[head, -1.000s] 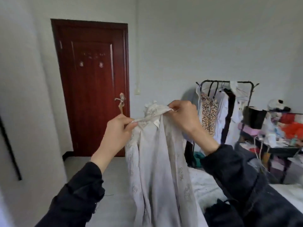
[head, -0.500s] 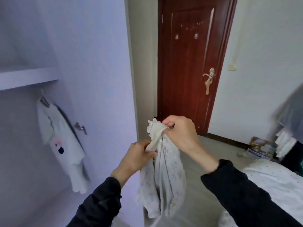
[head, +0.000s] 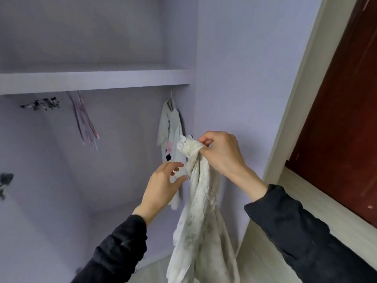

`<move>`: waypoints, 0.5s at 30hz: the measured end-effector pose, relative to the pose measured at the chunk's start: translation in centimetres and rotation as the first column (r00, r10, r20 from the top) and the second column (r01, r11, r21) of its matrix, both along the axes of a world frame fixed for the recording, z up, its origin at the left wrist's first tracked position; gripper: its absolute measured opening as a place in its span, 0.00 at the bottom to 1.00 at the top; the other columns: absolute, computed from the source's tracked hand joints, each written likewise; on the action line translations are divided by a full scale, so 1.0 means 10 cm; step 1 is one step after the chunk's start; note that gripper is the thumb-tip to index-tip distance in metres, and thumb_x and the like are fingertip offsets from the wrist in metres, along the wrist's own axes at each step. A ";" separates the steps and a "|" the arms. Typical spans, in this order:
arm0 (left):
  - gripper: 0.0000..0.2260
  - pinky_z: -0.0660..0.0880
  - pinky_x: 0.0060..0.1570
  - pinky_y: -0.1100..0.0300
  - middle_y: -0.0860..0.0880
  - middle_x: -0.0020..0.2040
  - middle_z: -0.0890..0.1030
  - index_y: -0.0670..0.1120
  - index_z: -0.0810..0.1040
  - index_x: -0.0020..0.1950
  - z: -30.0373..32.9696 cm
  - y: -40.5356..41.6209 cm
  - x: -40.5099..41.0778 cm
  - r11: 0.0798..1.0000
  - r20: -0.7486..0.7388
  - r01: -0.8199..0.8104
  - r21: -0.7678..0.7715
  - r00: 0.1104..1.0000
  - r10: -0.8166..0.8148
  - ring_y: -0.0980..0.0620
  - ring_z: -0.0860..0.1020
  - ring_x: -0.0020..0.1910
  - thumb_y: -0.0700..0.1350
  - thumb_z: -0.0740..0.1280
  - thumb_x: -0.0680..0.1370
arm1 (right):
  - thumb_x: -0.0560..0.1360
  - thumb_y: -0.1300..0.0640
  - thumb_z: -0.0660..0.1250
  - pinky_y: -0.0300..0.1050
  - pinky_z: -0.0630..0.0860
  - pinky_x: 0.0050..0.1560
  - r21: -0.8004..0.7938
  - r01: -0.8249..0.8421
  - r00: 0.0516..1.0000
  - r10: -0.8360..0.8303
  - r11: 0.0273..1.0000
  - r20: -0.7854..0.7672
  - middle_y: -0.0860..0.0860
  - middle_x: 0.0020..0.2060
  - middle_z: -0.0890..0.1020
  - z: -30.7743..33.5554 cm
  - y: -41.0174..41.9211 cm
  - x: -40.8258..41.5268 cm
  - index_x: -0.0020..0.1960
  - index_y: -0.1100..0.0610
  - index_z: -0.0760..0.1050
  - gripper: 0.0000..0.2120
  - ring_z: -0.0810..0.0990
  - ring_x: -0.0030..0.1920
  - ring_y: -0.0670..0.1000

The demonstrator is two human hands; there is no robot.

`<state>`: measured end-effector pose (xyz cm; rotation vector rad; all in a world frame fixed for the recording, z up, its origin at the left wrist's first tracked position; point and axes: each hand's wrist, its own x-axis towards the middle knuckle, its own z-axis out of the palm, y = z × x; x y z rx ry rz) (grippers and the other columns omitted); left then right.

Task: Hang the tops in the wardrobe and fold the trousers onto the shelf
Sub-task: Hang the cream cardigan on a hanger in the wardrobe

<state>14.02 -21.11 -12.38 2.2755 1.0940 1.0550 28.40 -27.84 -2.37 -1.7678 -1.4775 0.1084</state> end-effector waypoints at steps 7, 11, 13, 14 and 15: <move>0.05 0.67 0.44 0.76 0.57 0.41 0.81 0.47 0.84 0.48 -0.03 0.29 -0.26 0.988 0.132 -0.105 -0.111 0.984 0.119 0.63 0.77 0.40 0.41 0.69 0.76 | 0.71 0.61 0.67 0.40 0.73 0.39 0.017 -0.195 0.981 0.194 0.981 0.013 0.38 0.28 0.75 -0.07 0.64 -0.24 0.41 0.53 0.82 0.07 0.75 0.32 0.42; 0.05 0.69 0.41 0.78 0.57 0.40 0.82 0.46 0.82 0.43 -0.01 0.60 -0.59 0.946 0.254 -0.251 -0.202 0.920 0.299 0.63 0.79 0.41 0.43 0.67 0.77 | 0.72 0.64 0.66 0.48 0.77 0.44 0.023 -0.225 0.973 0.223 0.974 0.054 0.46 0.34 0.82 -0.19 1.12 -0.34 0.43 0.56 0.82 0.07 0.79 0.37 0.49; 0.05 0.69 0.41 0.77 0.56 0.40 0.81 0.47 0.79 0.44 0.04 0.78 -0.79 0.942 0.255 -0.271 -0.197 0.914 0.316 0.62 0.79 0.42 0.44 0.65 0.78 | 0.74 0.64 0.66 0.51 0.77 0.46 0.014 -0.225 0.969 0.222 0.974 0.110 0.49 0.38 0.83 -0.30 1.40 -0.36 0.44 0.57 0.81 0.06 0.80 0.39 0.51; 0.05 0.70 0.39 0.76 0.55 0.39 0.80 0.49 0.77 0.44 0.06 0.87 -0.88 0.943 0.242 -0.280 -0.179 0.916 0.319 0.61 0.78 0.41 0.44 0.64 0.79 | 0.74 0.63 0.66 0.53 0.77 0.47 0.013 -0.224 0.964 0.220 0.974 0.147 0.50 0.39 0.83 -0.37 1.55 -0.38 0.44 0.57 0.81 0.06 0.80 0.40 0.52; 0.06 0.70 0.37 0.74 0.53 0.38 0.79 0.49 0.76 0.44 0.09 1.02 -0.98 0.945 0.222 -0.288 -0.158 0.922 0.318 0.59 0.77 0.38 0.45 0.62 0.80 | 0.75 0.62 0.66 0.53 0.76 0.48 0.002 -0.222 0.960 0.218 0.975 0.178 0.50 0.40 0.83 -0.44 1.73 -0.43 0.44 0.56 0.81 0.06 0.80 0.41 0.52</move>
